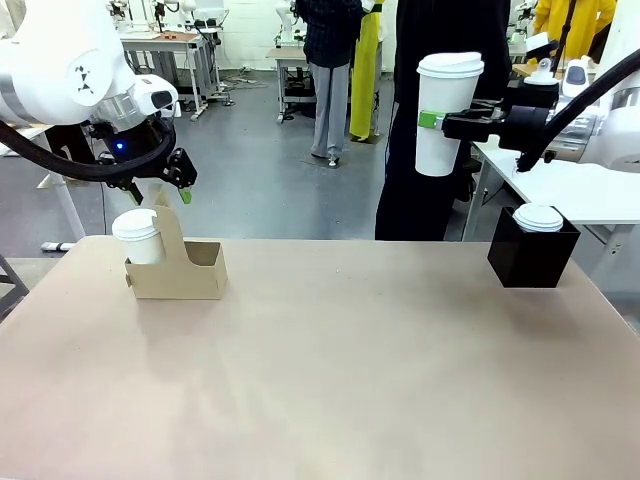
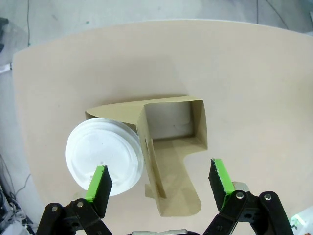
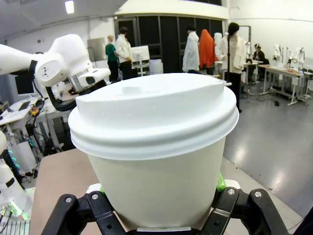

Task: Pour a drink into a cup and package it in a carrier.
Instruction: Position the Cup Carrier in the center of the table.

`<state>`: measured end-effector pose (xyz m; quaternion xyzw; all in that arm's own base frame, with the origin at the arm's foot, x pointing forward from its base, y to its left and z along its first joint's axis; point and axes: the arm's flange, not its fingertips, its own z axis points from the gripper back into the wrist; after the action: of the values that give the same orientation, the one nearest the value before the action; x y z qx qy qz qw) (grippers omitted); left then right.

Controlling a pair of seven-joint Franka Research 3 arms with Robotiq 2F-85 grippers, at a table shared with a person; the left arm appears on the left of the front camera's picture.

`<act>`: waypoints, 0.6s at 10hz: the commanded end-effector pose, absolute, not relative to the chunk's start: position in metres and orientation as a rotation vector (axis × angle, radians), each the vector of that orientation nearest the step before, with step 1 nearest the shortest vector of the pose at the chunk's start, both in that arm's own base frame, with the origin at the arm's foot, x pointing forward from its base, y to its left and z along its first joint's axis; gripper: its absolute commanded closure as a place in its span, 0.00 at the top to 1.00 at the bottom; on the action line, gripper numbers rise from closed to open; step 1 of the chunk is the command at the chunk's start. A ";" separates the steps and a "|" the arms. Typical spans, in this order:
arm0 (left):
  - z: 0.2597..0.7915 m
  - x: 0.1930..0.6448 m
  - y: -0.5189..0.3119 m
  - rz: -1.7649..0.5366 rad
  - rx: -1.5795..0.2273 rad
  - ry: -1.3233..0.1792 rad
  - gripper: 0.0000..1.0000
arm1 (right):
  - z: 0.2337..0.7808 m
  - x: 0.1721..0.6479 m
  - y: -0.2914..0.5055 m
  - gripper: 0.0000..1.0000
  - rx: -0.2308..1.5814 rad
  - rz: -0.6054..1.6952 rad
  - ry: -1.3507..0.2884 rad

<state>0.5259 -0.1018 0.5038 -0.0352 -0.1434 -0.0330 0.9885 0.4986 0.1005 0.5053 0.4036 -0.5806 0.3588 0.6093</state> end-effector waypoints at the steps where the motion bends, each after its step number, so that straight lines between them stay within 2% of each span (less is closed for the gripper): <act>1: 0.507 0.524 -0.102 -0.085 -0.068 -0.290 1.00 | 0.508 0.498 0.103 0.81 0.943 0.826 -1.353; 6: 0.505 0.532 -0.099 -0.024 -0.055 -0.304 1.00 | 0.508 0.498 0.103 0.81 0.943 0.826 -1.353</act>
<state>0.5267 -0.0998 0.5036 -0.0349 -0.1438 -0.0298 0.9885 0.4986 0.1005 0.5053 0.4036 -0.5806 0.3588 0.6093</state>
